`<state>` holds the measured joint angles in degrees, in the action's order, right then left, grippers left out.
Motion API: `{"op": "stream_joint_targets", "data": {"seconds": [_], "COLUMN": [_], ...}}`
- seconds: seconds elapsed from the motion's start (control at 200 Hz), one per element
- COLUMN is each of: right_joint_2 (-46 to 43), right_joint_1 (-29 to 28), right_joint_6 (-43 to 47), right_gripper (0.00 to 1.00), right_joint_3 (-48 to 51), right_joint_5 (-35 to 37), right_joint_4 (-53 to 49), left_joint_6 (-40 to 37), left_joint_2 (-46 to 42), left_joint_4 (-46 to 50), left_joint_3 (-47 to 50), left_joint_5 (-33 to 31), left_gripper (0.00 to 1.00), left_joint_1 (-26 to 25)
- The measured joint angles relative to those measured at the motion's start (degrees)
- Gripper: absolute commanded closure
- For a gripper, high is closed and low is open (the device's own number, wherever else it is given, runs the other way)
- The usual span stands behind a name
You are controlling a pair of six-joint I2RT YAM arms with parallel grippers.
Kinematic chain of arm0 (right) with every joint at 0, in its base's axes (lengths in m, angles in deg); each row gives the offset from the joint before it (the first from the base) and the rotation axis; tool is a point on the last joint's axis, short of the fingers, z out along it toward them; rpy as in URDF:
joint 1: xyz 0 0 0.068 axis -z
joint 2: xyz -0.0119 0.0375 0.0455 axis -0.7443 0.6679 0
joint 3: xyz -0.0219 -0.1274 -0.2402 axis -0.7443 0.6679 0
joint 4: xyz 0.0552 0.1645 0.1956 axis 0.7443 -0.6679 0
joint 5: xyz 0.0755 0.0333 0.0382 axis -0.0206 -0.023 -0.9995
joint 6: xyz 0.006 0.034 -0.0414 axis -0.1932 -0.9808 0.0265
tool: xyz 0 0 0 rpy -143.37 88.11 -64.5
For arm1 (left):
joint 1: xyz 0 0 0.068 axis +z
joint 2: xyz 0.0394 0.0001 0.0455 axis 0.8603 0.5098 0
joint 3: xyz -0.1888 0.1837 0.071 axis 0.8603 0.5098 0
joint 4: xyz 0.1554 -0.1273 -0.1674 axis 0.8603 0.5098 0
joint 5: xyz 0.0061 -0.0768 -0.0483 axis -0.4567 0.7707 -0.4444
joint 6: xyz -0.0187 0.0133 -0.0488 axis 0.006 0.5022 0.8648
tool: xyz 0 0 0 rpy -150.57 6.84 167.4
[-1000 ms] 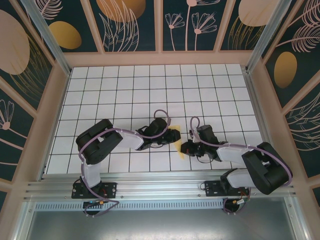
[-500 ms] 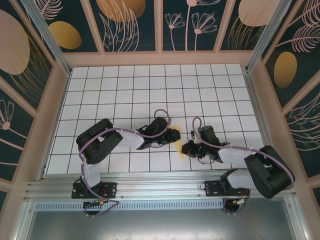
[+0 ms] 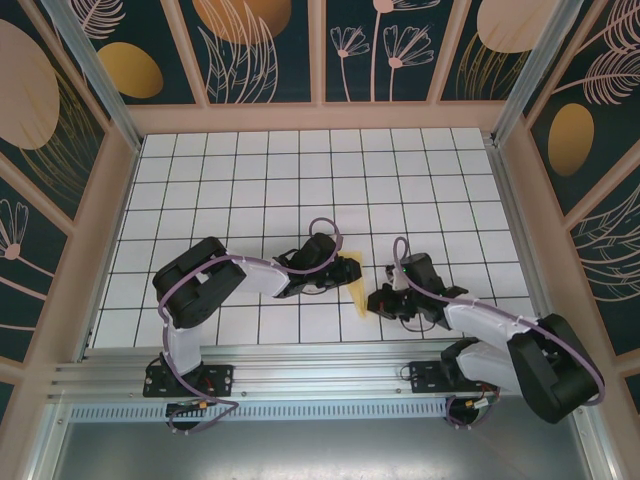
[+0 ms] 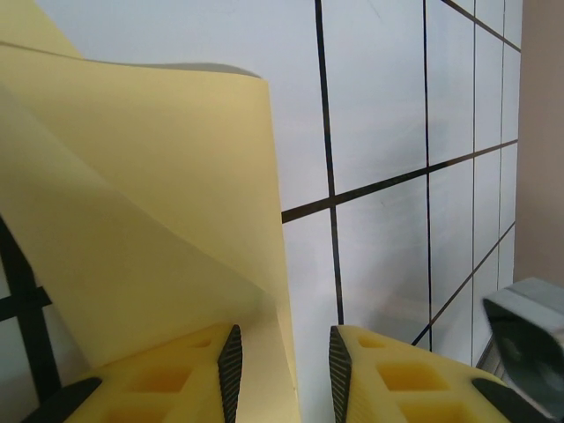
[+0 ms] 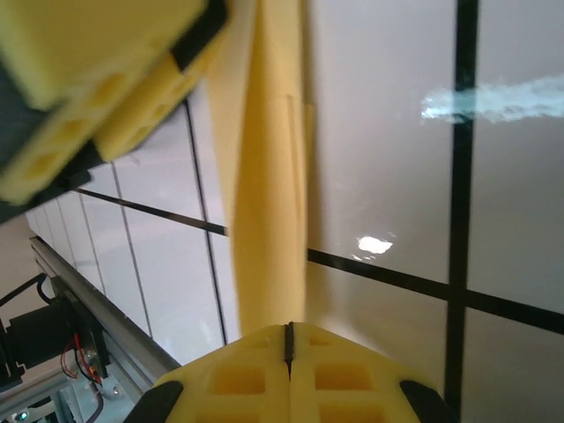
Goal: Fold a paper plane with a square sheet of paper (pick it up from the middle)
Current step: Perform the fifth fold on the wing at the bottom-center of the table.
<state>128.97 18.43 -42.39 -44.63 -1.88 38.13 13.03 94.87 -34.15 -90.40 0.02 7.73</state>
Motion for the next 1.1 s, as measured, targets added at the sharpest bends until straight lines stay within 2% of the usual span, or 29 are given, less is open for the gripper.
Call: {"op": "stream_joint_targets", "data": {"seconds": [0.185, 0.605, 1.101], "right_joint_2": [-1.46, 11.21, 11.63], "right_joint_1": [0.00, -0.04, -0.04], "right_joint_6": [-0.13, -0.46, -0.07], "right_gripper": [0.95, 0.95, 0.94], "right_joint_3": [-3.50, -3.89, 1.01], "right_joint_5": [-1.18, -5.57, -5.40], "right_joint_4": [1.29, 6.86, 10.36], "left_joint_6": [-0.28, -0.72, -0.94], "left_joint_2": [0.00, 0.07, 0.13], "left_joint_4": [0.28, 0.74, 0.81], "left_joint_3": [-0.13, -0.46, -0.46], "left_joint_5": [0.13, 0.50, 0.50], "left_gripper": [0.66, 0.66, 0.67], "left_joint_1": [0.00, 0.02, 0.02]}}
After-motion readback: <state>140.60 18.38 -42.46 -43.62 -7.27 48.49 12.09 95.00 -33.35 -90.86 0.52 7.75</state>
